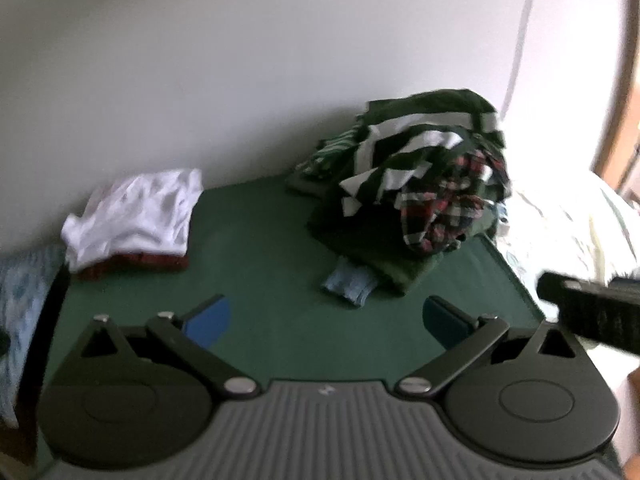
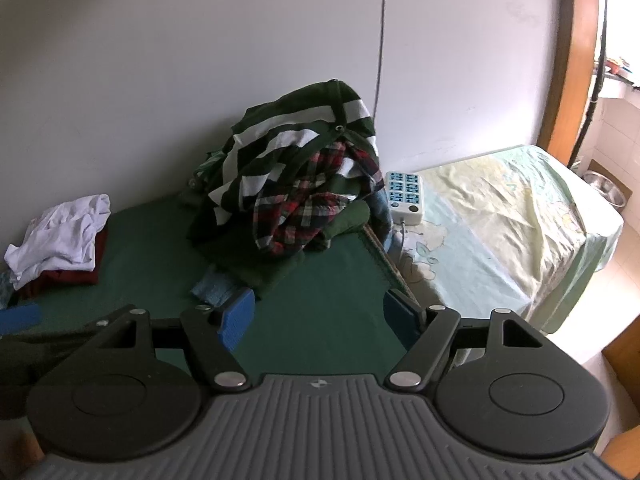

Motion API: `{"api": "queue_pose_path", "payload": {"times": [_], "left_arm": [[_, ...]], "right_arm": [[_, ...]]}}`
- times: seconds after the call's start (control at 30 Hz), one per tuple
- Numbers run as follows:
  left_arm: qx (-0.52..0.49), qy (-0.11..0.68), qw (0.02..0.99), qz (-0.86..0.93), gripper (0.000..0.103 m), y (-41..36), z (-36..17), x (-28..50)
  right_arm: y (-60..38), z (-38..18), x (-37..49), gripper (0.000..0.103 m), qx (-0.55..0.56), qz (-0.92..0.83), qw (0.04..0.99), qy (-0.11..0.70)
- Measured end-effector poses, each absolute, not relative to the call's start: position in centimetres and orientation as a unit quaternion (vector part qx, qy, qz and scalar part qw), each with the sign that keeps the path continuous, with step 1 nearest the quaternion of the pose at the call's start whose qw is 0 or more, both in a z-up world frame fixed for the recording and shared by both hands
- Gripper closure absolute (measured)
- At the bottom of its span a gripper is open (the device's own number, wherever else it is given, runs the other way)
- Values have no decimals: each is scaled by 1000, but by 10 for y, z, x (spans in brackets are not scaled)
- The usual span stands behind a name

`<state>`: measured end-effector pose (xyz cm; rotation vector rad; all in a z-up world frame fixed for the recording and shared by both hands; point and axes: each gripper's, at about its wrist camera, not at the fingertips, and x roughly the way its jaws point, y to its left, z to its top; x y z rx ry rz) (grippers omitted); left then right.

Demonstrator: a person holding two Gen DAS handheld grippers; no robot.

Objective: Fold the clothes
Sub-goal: 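Grasp the green-and-white striped sweater with both grippers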

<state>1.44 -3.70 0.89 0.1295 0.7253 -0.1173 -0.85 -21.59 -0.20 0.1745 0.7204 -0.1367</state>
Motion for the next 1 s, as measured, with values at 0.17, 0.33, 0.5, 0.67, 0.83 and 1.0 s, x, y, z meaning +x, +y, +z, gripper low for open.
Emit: {"api": "queue_pose_path", "payload": {"times": [0.17,0.33,0.5,0.67,0.83,1.0], "left_arm": [[103,332,934,-80,1,-23,31,44],[93,333,933,-99,1,-5,61,103],[58,346,933,-75,1,0,46,134],[37,383,920,-76,1,-11,-11,135],[4,384,921,-68,1,-10,-39,127],[-3,386,921,-51,15,-6,-56,120]], "right_arm": [[-234,5,22,27,75,-62,935,341],[-264,9,65,28,65,-67,938,334],[-286,1,108,30,19,-75,948,309],[-287,-33,146,35,-12,-25,956,294],[-293,-74,197,41,0,-39,957,288],[-313,-92,238,64,45,-67,961,266]]}}
